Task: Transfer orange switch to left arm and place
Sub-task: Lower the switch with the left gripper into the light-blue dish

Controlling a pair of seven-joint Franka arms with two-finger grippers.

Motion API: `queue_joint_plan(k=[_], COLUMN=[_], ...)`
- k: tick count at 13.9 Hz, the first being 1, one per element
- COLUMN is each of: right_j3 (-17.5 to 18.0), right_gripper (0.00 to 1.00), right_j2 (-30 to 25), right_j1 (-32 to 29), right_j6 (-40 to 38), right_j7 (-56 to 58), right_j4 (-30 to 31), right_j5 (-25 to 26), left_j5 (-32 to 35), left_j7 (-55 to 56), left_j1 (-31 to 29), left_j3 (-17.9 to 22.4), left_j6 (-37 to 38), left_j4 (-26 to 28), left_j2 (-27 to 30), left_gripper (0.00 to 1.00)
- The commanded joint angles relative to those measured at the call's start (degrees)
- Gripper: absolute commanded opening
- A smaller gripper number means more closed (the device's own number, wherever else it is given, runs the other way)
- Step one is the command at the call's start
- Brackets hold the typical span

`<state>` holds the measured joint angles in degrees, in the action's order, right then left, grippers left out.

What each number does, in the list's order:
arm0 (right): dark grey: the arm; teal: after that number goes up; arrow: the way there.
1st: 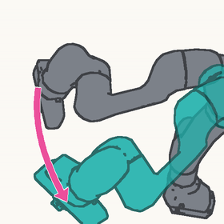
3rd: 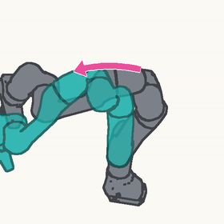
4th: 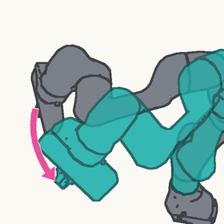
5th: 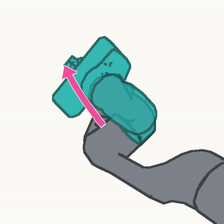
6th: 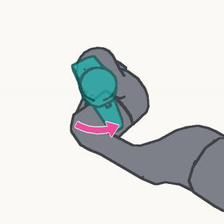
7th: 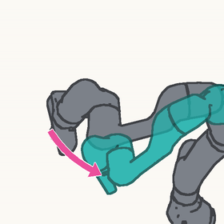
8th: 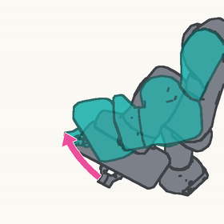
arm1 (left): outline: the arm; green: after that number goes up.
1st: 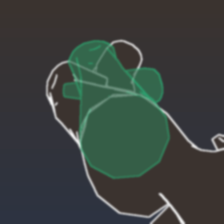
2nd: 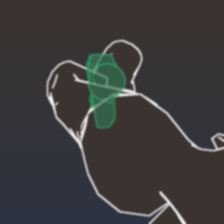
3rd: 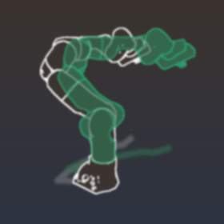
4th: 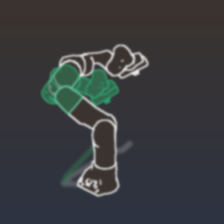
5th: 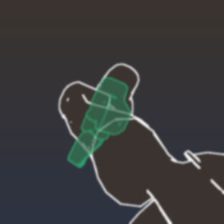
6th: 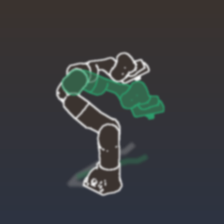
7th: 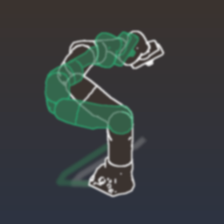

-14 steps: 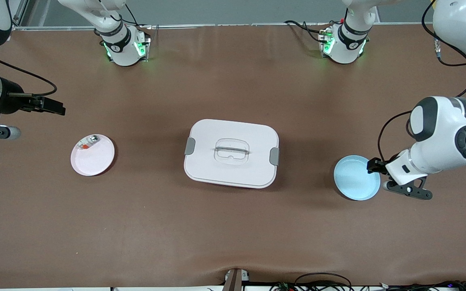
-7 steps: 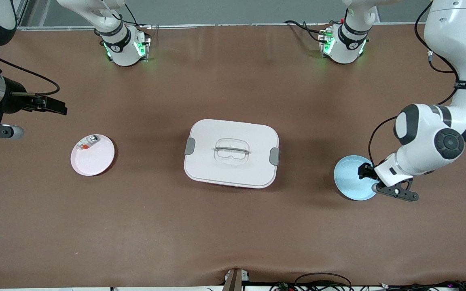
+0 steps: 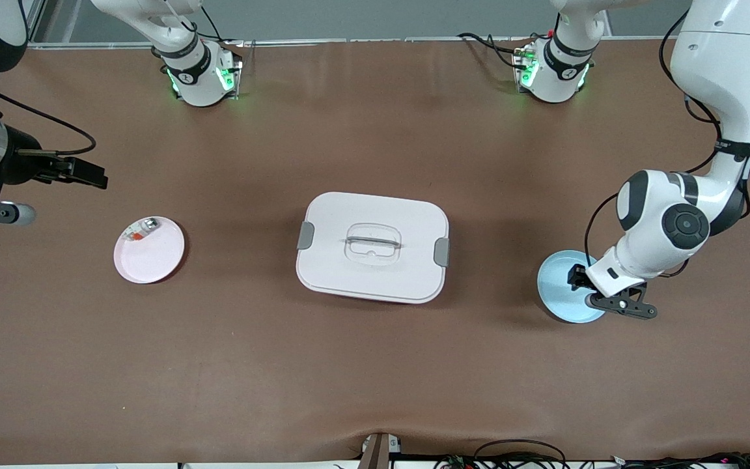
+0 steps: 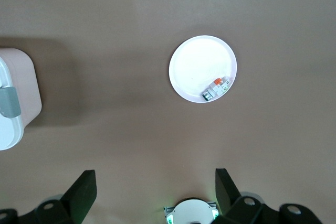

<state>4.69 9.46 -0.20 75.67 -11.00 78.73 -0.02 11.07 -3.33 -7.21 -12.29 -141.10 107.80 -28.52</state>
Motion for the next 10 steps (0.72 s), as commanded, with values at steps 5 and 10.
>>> queue_joint_plan(k=[5, 10], right_j3=[-0.65, -0.74], right_gripper=[1.00, 1.00], right_j2=[-3.91, -5.50], right_j1=[-2.43, -2.61], right_j6=[0.43, 3.42], right_j7=[-0.51, 0.10], right_j4=[0.98, 2.47], right_j5=[-1.56, -4.11], left_j5=[2.20, 3.61], left_j7=[1.22, 1.40], left_j1=[-0.35, -0.35], left_j3=[-0.01, -0.01], left_j6=[-6.11, -6.82], left_j4=[0.74, 0.74], left_j2=[-4.09, -6.20], left_gripper=[0.41, 0.44])
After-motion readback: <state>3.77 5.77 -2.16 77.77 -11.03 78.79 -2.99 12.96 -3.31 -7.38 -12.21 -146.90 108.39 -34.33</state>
